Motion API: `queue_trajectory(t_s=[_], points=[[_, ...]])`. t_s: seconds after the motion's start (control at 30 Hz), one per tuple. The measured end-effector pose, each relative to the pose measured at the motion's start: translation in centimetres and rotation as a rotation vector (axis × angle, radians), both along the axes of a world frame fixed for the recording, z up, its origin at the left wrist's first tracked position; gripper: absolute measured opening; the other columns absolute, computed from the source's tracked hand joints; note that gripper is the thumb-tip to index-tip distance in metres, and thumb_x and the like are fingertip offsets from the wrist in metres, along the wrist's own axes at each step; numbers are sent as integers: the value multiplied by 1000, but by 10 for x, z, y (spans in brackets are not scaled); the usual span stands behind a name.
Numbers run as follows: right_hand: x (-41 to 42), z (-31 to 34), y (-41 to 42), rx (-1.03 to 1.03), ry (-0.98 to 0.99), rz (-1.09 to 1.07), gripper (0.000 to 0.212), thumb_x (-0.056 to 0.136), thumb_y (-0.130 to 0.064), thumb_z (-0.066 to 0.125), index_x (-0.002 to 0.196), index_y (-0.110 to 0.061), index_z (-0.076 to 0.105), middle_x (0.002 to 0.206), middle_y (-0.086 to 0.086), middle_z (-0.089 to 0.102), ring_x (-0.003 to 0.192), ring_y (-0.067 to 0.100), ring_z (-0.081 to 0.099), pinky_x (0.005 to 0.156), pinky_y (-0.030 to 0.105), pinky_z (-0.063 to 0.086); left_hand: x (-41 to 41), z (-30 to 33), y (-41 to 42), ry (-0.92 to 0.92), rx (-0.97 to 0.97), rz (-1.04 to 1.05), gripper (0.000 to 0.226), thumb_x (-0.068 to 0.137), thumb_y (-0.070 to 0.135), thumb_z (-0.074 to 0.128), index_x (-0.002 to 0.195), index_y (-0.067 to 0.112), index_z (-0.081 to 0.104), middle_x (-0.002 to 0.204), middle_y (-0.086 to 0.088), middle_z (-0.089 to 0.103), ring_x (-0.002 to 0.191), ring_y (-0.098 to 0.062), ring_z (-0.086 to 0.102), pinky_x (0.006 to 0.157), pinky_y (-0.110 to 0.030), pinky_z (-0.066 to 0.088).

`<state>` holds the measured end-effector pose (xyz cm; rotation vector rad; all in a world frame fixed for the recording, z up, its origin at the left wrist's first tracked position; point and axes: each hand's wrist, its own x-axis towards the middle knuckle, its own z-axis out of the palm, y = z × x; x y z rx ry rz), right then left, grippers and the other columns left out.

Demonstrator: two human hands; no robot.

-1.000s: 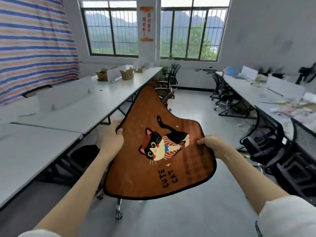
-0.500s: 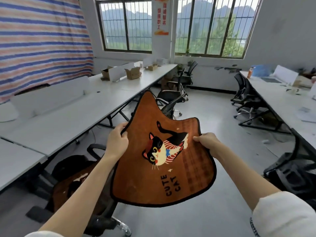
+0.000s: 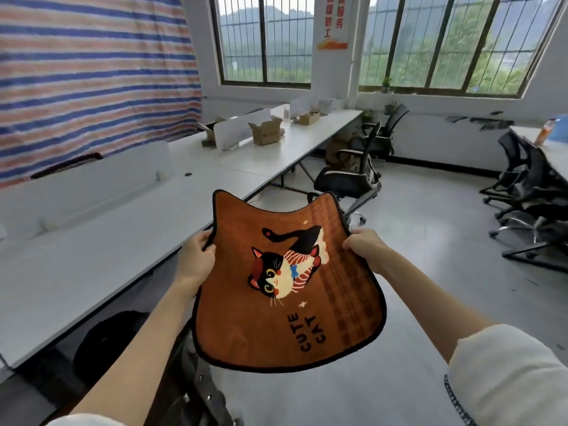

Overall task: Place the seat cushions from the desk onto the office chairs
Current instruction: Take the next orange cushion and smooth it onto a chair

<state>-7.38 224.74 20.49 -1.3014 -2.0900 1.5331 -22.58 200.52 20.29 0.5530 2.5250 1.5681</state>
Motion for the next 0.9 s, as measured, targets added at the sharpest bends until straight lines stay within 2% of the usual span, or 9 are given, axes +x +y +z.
queue_trajectory(t_s=[0.07, 0.13, 0.23, 0.3, 0.5, 0.63, 0.73, 0.83, 0.9], points=[[-35, 3, 35, -1, 4, 9, 37, 87, 1, 45, 121, -6, 58, 114, 17, 63, 100, 34, 64, 89, 47, 54, -34, 2, 31, -13, -18, 13, 38, 94, 6, 48, 132, 7, 50, 131, -14, 55, 118, -28, 54, 99, -34, 42], [-69, 4, 72, 1, 9, 16, 41, 87, 0, 45, 125, -9, 56, 113, 13, 63, 101, 33, 63, 90, 47, 53, -67, 0, 63, -32, -25, 19, 38, 93, 9, 51, 131, 9, 51, 130, -14, 57, 116, -28, 56, 100, -38, 45], [-126, -7, 135, -14, 25, -1, 31, 86, 0, 43, 113, -7, 58, 92, 9, 62, 96, 32, 64, 88, 47, 55, -121, -10, 121, -57, -29, 54, 36, 92, 9, 52, 128, 8, 54, 128, -13, 58, 114, -27, 57, 98, -36, 46], [-159, -16, 163, -29, 35, 1, 30, 86, 1, 42, 110, -9, 56, 87, 8, 59, 98, 33, 63, 89, 47, 54, -150, -14, 153, -64, -29, 62, 35, 91, 9, 53, 127, 8, 54, 126, -14, 59, 113, -27, 57, 97, -35, 46], [-284, -49, 277, -10, 2, 36, 49, 86, -5, 43, 133, -13, 50, 126, 11, 57, 110, 30, 57, 95, 44, 50, -262, -33, 272, -63, -30, 98, 31, 90, 6, 54, 120, 7, 58, 118, -14, 63, 101, -23, 59, 87, -31, 47], [-366, -51, 367, 28, 9, 48, 40, 82, -2, 41, 119, -8, 58, 112, 16, 63, 103, 33, 60, 92, 48, 51, -333, -41, 359, -126, -75, 92, 31, 89, 4, 52, 120, 6, 56, 119, -14, 62, 98, -23, 58, 86, -31, 47], [-415, -57, 416, 55, -31, 44, 37, 85, -1, 39, 115, -8, 59, 104, 12, 63, 101, 32, 60, 92, 46, 52, -382, -57, 412, -174, -136, 57, 32, 89, 3, 51, 121, 7, 54, 120, -13, 60, 103, -24, 58, 87, -31, 48], [-453, -79, 449, 70, -51, 30, 43, 87, -1, 37, 125, -11, 55, 117, 11, 62, 106, 29, 59, 92, 42, 51, -423, -84, 456, -225, -165, 10, 32, 89, 2, 50, 119, 10, 53, 124, -12, 59, 108, -24, 58, 89, -34, 49], [-476, -98, 469, 69, -91, 14, 45, 89, -2, 37, 129, -13, 53, 122, 11, 60, 105, 26, 58, 84, 32, 50, -449, -106, 487, -255, -201, -35, 33, 89, 1, 49, 120, 11, 52, 127, -11, 57, 113, -24, 56, 91, -34, 48]])
